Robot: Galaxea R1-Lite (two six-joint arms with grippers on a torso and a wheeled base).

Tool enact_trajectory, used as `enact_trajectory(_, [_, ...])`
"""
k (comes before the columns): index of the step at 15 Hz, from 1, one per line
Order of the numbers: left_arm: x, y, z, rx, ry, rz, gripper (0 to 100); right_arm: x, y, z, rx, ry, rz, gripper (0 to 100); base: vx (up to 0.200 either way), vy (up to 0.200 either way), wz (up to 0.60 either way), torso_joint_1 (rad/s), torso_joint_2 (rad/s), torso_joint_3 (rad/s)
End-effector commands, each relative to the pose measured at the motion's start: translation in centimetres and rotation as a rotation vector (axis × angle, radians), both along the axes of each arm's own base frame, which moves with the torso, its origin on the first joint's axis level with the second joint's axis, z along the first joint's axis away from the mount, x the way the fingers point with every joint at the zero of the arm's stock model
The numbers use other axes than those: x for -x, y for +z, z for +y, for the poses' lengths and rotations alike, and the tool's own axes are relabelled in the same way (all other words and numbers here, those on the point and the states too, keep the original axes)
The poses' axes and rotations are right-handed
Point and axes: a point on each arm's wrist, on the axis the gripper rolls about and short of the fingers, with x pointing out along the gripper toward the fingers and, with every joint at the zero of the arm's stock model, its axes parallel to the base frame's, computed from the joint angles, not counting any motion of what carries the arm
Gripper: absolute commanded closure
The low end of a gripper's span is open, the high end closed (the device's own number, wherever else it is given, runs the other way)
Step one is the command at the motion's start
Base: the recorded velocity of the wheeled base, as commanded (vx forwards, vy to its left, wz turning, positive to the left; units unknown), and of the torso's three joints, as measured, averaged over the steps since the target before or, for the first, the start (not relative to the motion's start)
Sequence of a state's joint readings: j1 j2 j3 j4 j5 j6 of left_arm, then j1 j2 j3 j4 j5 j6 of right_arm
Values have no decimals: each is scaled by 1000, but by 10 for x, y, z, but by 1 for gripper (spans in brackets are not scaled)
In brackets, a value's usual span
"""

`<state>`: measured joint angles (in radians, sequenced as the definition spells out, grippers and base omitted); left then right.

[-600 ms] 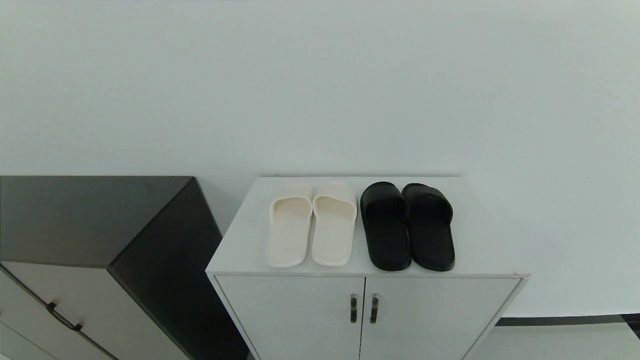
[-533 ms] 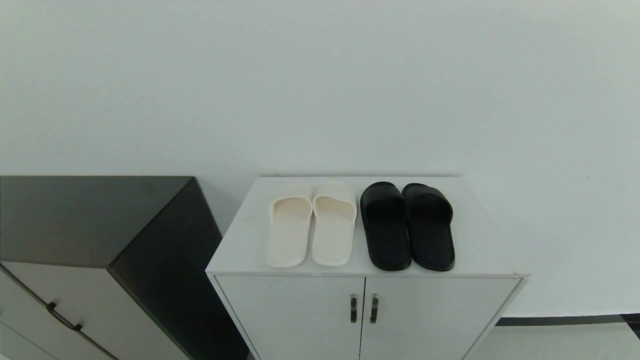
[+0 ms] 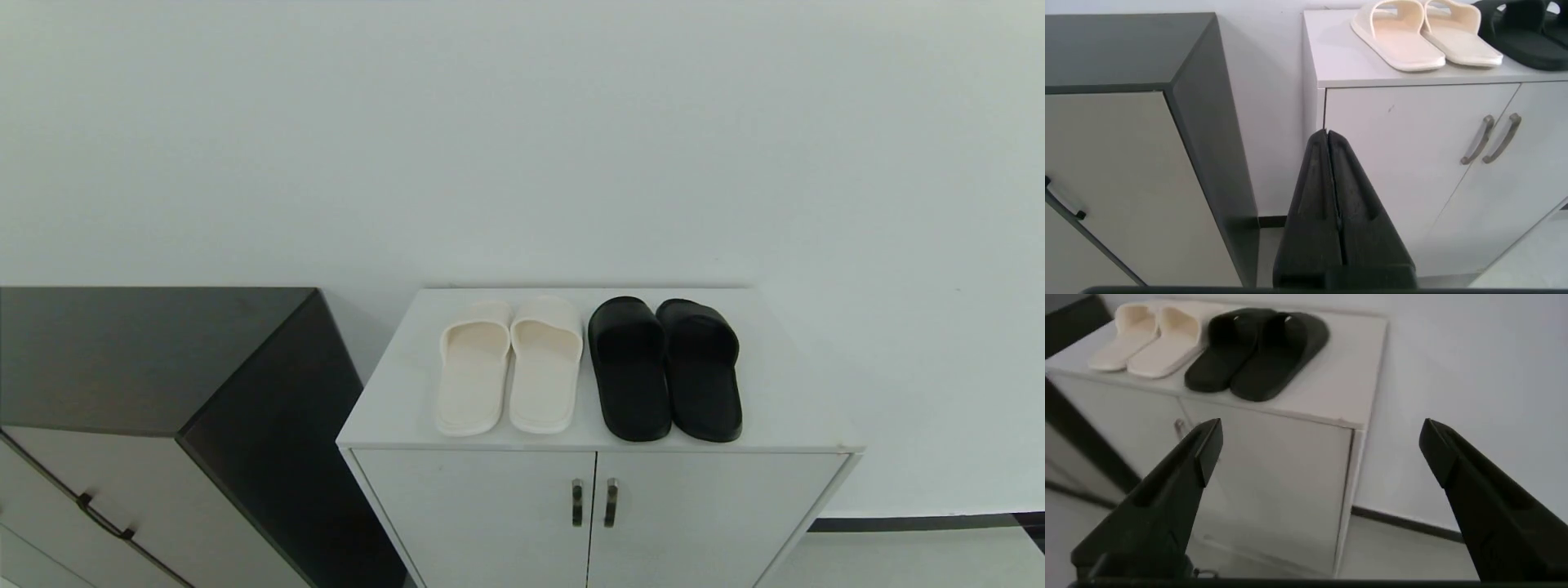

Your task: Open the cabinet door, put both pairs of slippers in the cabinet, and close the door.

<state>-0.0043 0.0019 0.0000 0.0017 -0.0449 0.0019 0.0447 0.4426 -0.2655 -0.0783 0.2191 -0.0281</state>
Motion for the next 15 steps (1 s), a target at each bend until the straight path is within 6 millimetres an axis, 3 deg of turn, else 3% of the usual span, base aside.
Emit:
enact_trajectory(1, [0, 0, 0, 0, 0, 1, 100, -67, 11, 17, 25, 182, 219, 0, 0, 0, 0, 0, 0, 0])
enact_trajectory(2, [0, 0, 0, -1, -1, 1, 100, -81, 17, 28, 65, 128, 235, 0, 0, 0, 0, 0, 0, 0])
enact_trajectory(5, [0, 0, 0, -1, -1, 1, 100, -101, 43, 86, -77, 117, 273, 0, 0, 0, 0, 0, 0, 0])
enact_trajectory(9, [0, 0, 0, -1, -1, 1, 100, -154, 40, 148, -62, -15, 279, 0, 0, 0, 0, 0, 0, 0])
enact_trajectory(10, [0, 0, 0, -1, -1, 1, 100, -166, 37, 159, -67, -38, 261, 0, 0, 0, 0, 0, 0, 0])
enact_trajectory(11, [0, 0, 0, -1, -1, 1, 100, -166, 37, 159, -67, -38, 261, 0, 0, 0, 0, 0, 0, 0])
enact_trajectory(13, [0, 0, 0, -1, -1, 1, 100, -198, 15, 191, -33, -145, 232, 0, 0, 0, 0, 0, 0, 0])
enact_trajectory(15, [0, 0, 0, -1, -1, 1, 100, -210, 8, 202, -22, -179, 226, 0, 0, 0, 0, 0, 0, 0])
